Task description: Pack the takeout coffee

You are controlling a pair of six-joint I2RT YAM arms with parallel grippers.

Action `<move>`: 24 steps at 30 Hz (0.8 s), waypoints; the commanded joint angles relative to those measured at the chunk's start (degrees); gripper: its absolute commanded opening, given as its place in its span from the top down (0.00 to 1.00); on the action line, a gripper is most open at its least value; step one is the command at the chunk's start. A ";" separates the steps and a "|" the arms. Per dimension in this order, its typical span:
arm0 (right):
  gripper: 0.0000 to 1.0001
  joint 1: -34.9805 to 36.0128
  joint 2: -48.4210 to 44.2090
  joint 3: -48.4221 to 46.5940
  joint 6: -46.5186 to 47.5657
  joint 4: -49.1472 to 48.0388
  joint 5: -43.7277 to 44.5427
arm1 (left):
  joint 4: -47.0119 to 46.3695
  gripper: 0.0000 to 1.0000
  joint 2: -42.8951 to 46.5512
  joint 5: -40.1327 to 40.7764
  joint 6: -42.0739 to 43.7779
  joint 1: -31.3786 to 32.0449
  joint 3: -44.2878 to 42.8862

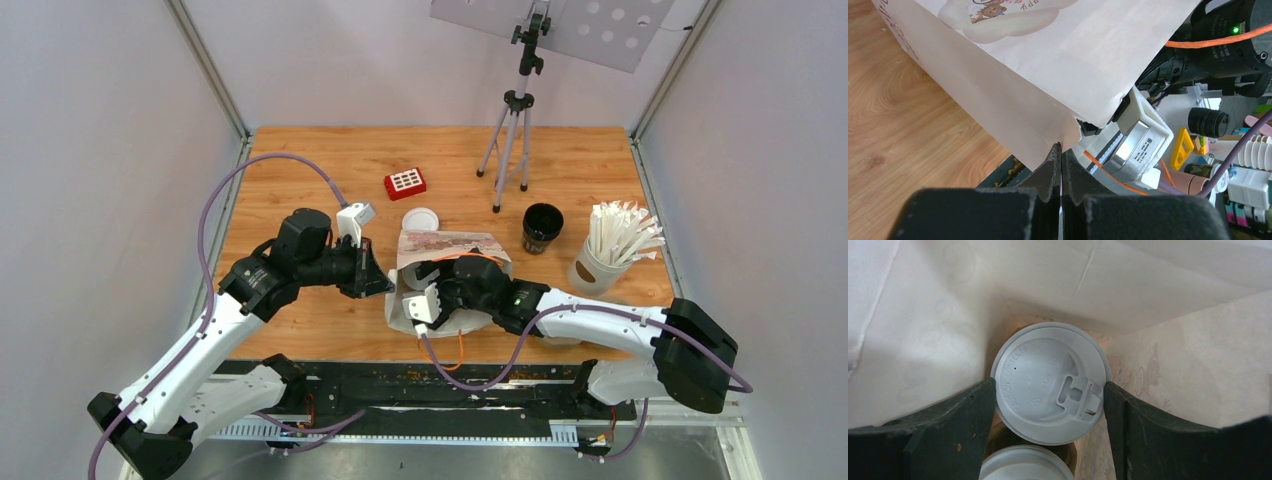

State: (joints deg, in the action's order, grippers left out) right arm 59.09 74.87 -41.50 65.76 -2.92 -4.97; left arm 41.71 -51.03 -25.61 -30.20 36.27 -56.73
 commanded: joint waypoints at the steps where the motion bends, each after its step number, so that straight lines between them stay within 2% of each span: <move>1: 0.25 -0.30 0.10 -0.32 0.50 -2.17 -2.52 | -1.40 1.00 0.40 -0.94 -0.81 -0.21 -2.23; 24: 0.24 -1.96 3.67 0.77 -2.20 -4.30 1.46 | -2.85 1.00 1.99 -0.17 -2.60 -0.20 0.21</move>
State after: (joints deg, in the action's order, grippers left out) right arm 57.56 77.60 -41.17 64.97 -5.56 -4.51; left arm 41.23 -50.72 -24.91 -31.73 36.25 -56.69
